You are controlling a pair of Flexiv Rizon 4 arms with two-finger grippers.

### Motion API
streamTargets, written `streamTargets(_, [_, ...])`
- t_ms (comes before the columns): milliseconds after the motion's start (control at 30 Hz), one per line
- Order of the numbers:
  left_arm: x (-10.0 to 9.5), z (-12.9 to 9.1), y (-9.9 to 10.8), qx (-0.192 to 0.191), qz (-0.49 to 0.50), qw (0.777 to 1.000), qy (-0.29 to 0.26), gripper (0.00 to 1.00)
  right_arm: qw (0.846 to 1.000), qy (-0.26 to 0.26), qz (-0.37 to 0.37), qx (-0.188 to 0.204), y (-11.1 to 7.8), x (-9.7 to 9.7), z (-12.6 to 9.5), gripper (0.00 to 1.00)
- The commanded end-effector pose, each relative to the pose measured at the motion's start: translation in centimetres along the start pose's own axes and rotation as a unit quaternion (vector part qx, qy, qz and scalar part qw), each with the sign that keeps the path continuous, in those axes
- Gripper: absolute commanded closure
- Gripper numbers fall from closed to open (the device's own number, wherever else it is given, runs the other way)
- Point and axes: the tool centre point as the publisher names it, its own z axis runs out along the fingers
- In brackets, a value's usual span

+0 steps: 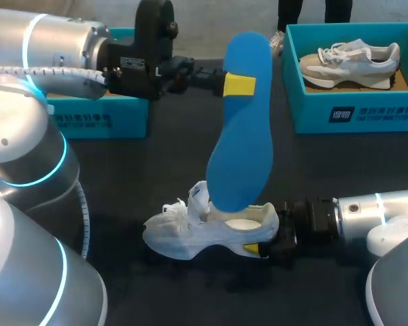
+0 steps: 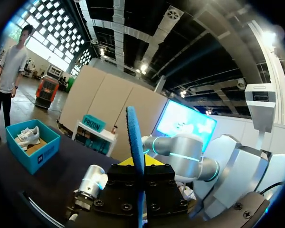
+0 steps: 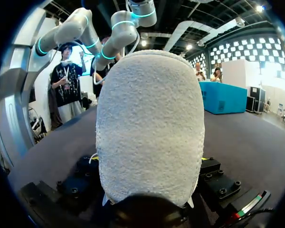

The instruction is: Take the shoe out of the shoebox, open the shoe tongue, remove and reinsert the insole, then place the shoe into the shoebox

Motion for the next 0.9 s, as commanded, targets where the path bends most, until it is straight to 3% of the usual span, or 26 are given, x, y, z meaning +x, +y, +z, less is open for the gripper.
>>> streamTargets(33, [1.3,-1.1,0.6,0.001,-0.007,1.0,-0.003,1.0,1.0,-0.001,0.0,0.001,0.0,0.1,0.0,1.0])
streamTargets(367, [4.2,-2.1,0.0,-0.003,0.004,1.0,-0.026,1.0,1.0,-0.001,0.0,0.001,0.0,0.1,0.0,1.0])
streamTargets(900, [3.9,-3.2,-0.3,-0.013,-0.027,1.0,-0.002,1.0,1.0,-0.001,0.0,0.001,0.0,0.1,0.0,1.0])
